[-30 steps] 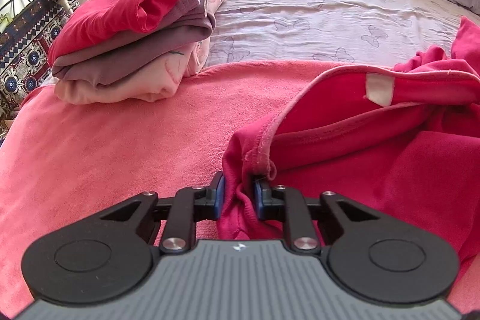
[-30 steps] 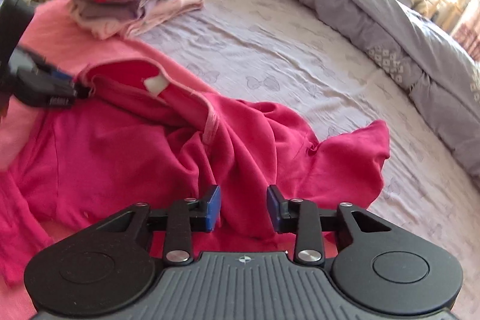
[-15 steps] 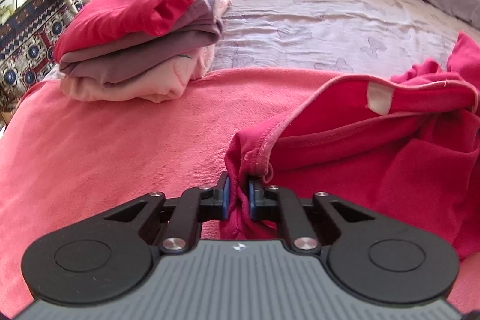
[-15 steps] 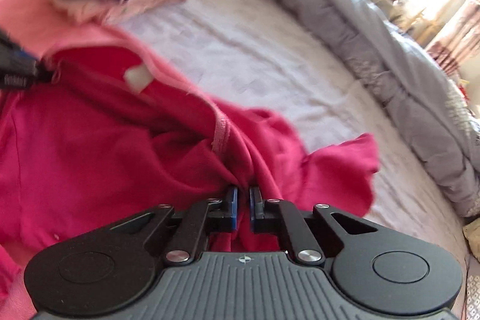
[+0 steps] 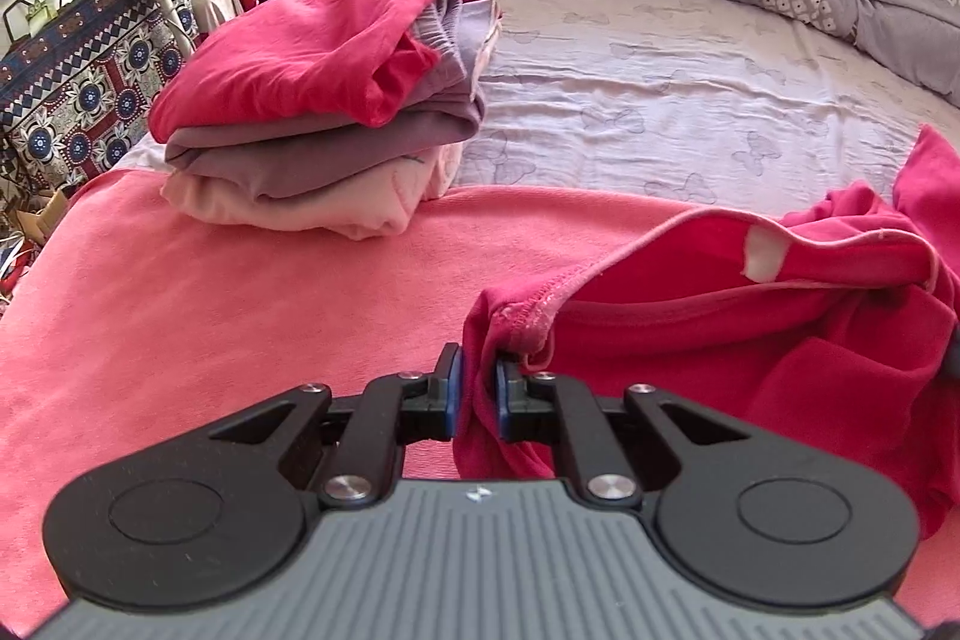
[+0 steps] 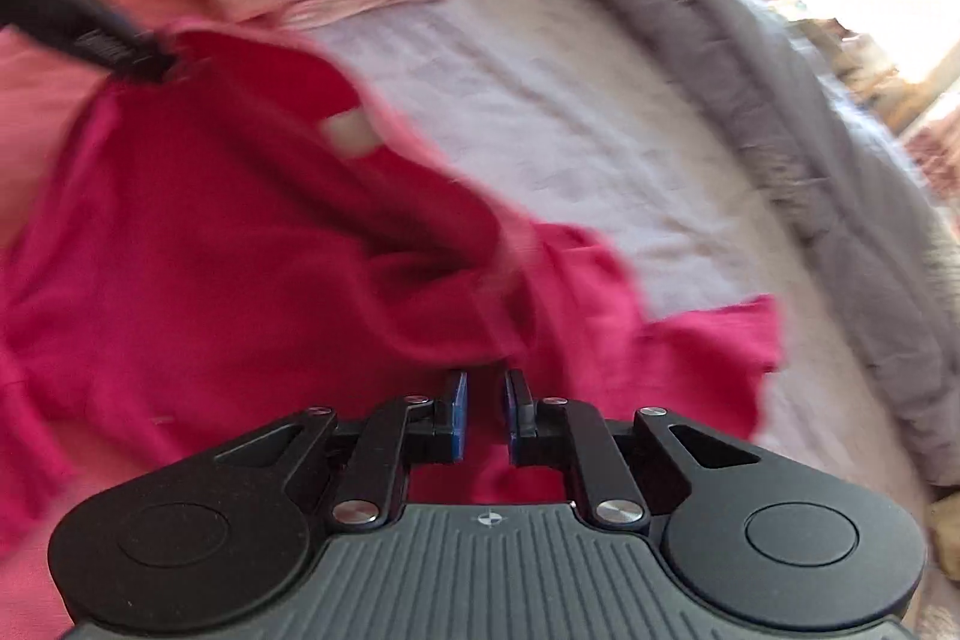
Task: Fold clothes
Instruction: 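Grasp the shirt edge with the right gripper while the left gripper holds the collar, then lift the shirt high with both grippers and shake it open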
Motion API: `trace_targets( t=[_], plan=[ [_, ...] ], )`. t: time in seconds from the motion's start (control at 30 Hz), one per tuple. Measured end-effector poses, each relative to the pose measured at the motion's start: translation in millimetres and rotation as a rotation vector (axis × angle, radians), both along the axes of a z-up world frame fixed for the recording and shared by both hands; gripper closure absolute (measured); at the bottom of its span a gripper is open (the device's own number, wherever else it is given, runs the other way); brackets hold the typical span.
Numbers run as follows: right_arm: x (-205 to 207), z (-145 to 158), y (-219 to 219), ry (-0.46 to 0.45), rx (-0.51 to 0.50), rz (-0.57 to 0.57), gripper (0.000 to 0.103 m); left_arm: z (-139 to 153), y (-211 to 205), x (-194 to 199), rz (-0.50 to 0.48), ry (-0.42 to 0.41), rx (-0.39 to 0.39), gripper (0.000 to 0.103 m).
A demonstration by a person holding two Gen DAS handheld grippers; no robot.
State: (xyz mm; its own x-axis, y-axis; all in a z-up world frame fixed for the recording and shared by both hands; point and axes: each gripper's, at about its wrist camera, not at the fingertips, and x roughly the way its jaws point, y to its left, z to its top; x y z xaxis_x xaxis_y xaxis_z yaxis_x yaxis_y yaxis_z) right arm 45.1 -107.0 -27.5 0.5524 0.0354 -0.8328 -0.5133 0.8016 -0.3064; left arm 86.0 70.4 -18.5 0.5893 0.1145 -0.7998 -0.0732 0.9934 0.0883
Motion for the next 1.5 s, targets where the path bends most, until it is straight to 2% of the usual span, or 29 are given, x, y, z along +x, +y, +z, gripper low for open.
trace_targets(
  t=[0.03,0.1,0.13,0.23,0.33,0.43,0.57,0.63,0.7,0.83,0.93,1.03,1.1,1.2,1.3,1.37,1.43,1.5],
  plan=[
    [-3,-4,8,0.060,0.037,0.031,0.086,-1,1,0,0.003,0.002,0.003,0.091],
    [-7,0,16,0.222,0.213,0.100,0.087,-3,4,0,0.008,0.006,0.007,0.091],
    [-10,6,16,0.230,0.266,0.098,0.087,-3,5,0,0.010,0.008,0.007,0.091],
    [-16,24,11,0.070,0.230,0.013,0.086,-7,8,0,0.014,0.016,0.006,0.091],
    [-11,25,3,-0.133,0.036,-0.066,0.086,-11,8,1,0.018,0.021,0.003,0.091],
    [1,-9,9,-0.119,-0.210,-0.011,0.086,-13,8,1,0.023,0.028,-0.002,0.091],
    [2,-33,22,-0.111,-0.281,0.065,0.084,-15,9,0,0.020,0.035,-0.002,0.091],
    [10,-37,20,-0.182,-0.352,0.046,0.077,-17,10,1,0.019,0.041,-0.004,0.091],
    [25,-30,9,-0.234,-0.353,-0.051,0.076,-18,11,1,0.017,0.043,-0.005,0.091],
    [47,-2,-19,-0.328,-0.330,-0.235,0.062,-21,11,2,0.019,0.049,-0.005,0.091],
    [37,16,-33,-0.327,-0.242,-0.203,0.054,-22,11,4,0.024,0.054,-0.009,0.091],
    [22,21,-19,-0.304,-0.192,-0.126,0.047,-24,11,5,0.028,0.058,-0.013,0.091],
    [13,19,-4,-0.294,-0.176,-0.089,0.037,-25,11,6,0.028,0.061,-0.013,0.091],
    [12,1,15,-0.280,-0.224,-0.083,0.036,-26,12,6,0.025,0.065,-0.014,0.091],
    [22,-14,20,-0.307,-0.306,-0.174,0.036,-26,12,6,0.016,0.065,-0.011,0.091],
    [31,-10,12,-0.361,-0.318,-0.298,0.036,-26,12,5,0.007,0.064,-0.008,0.090],
    [39,-2,-2,-0.389,-0.310,-0.436,0.029,-24,10,3,-0.012,0.059,-0.007,0.090],
    [45,3,-18,-0.380,-0.289,-0.526,0.026,-22,8,1,-0.031,0.054,-0.007,0.089]
  ],
)
